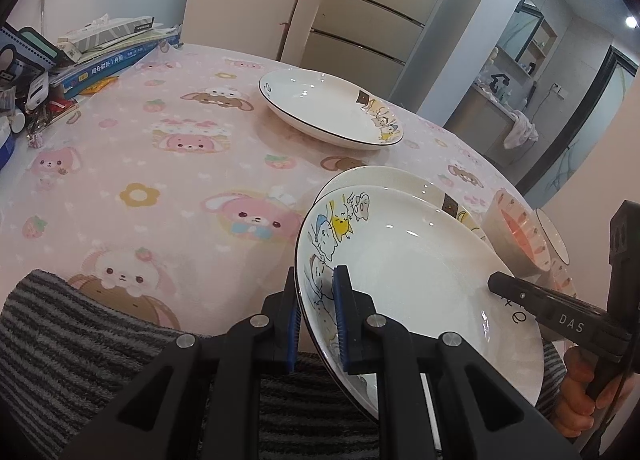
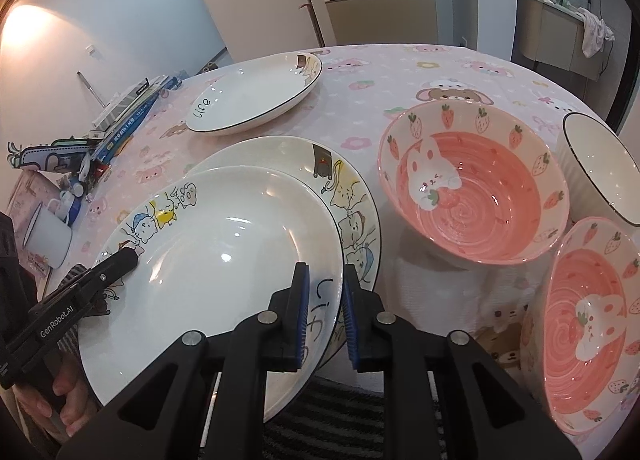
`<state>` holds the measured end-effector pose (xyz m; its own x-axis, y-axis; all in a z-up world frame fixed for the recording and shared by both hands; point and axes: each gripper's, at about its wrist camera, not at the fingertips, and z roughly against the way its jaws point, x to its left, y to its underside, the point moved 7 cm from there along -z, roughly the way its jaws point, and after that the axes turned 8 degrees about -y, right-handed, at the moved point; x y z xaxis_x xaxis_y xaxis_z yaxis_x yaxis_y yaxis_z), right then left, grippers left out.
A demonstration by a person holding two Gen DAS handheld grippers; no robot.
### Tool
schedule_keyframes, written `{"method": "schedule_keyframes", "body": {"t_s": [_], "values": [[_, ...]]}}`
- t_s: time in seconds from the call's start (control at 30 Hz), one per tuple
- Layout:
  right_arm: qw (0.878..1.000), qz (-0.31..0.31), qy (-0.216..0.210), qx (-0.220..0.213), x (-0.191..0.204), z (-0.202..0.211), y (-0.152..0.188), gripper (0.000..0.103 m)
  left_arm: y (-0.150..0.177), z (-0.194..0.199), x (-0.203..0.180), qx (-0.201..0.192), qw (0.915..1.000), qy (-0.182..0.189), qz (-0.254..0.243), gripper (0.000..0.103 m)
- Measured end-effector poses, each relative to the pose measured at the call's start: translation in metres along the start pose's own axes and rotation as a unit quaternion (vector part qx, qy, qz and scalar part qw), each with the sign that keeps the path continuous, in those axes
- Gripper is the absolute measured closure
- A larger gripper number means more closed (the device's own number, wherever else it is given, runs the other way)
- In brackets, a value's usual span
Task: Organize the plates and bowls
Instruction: 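Lift the plate with both grippers and carry it over another white plate, then lower the plate onto the other plate and open both grippers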
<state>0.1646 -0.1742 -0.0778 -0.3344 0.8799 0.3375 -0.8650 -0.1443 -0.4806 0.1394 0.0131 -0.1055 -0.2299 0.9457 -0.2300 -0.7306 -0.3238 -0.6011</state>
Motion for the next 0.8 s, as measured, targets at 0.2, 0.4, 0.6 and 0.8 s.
{"method": "schedule_keyframes", "body": {"t_s": [0.2,0.4,0.6,0.8], "values": [[1.0,0.005,0.008,-0.001,0.0,-0.001,0.0,0.086,0.0,-0.001,-0.001,0.001,1.0,-0.002,-0.004,0.089],[1.0,0.015,0.023,-0.005,0.001,0.003,0.001,0.086,0.002,-0.004,-0.006,0.007,0.9998,-0.01,-0.016,0.087],[0.999,0.033,0.036,-0.008,0.004,0.006,0.002,0.086,0.002,-0.005,-0.009,0.005,0.9993,-0.023,-0.028,0.084],[0.997,0.054,0.061,-0.016,0.008,0.014,0.009,0.084,0.005,-0.003,-0.015,0.0,0.9984,-0.03,-0.049,0.082]]}}
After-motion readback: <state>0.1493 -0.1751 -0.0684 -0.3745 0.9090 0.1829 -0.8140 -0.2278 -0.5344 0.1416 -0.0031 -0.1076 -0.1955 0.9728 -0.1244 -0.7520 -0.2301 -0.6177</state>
